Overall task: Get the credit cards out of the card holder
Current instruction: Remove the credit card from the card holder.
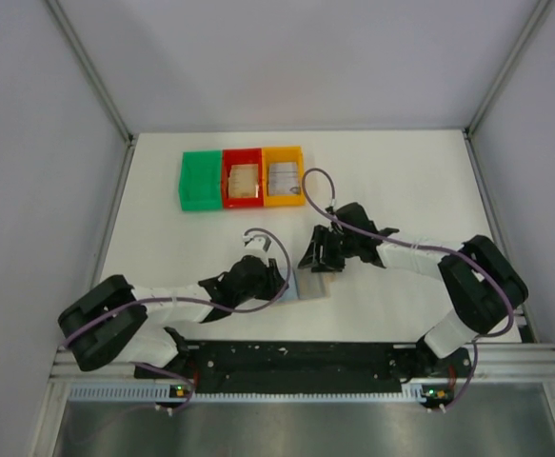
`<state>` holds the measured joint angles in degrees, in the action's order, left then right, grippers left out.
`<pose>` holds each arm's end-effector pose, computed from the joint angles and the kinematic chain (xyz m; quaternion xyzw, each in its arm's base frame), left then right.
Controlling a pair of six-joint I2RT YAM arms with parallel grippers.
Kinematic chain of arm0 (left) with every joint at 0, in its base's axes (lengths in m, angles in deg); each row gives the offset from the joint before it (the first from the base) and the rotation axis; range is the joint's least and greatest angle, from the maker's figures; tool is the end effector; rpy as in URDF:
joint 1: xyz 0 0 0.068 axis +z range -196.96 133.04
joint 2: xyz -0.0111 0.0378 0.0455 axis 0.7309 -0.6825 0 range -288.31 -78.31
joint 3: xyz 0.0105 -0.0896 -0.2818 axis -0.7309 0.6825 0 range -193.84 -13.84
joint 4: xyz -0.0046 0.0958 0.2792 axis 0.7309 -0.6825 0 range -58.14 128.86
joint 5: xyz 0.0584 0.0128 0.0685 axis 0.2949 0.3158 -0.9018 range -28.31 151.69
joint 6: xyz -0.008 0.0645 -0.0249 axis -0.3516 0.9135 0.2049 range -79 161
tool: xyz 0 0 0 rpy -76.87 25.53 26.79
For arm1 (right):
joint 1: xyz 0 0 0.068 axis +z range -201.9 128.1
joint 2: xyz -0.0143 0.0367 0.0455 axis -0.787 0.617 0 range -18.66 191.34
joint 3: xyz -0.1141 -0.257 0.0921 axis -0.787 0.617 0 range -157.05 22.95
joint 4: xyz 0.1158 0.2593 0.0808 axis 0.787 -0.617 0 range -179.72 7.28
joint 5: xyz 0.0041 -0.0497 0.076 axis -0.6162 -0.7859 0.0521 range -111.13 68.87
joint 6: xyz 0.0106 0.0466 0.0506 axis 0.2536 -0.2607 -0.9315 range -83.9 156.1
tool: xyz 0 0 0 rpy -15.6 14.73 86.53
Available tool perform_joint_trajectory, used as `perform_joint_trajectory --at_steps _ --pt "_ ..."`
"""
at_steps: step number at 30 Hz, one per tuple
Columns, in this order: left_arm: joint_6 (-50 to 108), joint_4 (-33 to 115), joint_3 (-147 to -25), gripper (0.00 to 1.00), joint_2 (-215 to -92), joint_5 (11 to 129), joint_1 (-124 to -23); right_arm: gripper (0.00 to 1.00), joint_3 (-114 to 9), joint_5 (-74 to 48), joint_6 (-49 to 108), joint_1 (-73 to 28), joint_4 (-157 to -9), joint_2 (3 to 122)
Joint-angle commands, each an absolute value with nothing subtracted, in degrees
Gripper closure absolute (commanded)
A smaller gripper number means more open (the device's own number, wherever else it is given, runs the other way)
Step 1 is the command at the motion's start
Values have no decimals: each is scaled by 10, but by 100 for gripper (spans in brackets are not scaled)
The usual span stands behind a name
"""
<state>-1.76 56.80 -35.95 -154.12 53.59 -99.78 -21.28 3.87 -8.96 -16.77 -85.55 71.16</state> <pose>0.1692 -0.2100 0.1258 0.0458 0.8873 -0.2946 0.3520 0.2656 0.2162 0.1489 0.0024 0.9160 0.3779 0.1348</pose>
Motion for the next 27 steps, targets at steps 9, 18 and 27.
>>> perform_joint_trajectory --at_steps 9,18,27 --pt "-61 595 -341 81 -1576 586 -973 48 -208 -4 -70 -164 -864 727" --pt "-65 597 -337 82 -1572 588 -967 48 -210 -16 -54 -164 -890 705" --pt "-66 597 -337 82 -1571 589 -966 48 -218 -6 -43 -163 -895 692"
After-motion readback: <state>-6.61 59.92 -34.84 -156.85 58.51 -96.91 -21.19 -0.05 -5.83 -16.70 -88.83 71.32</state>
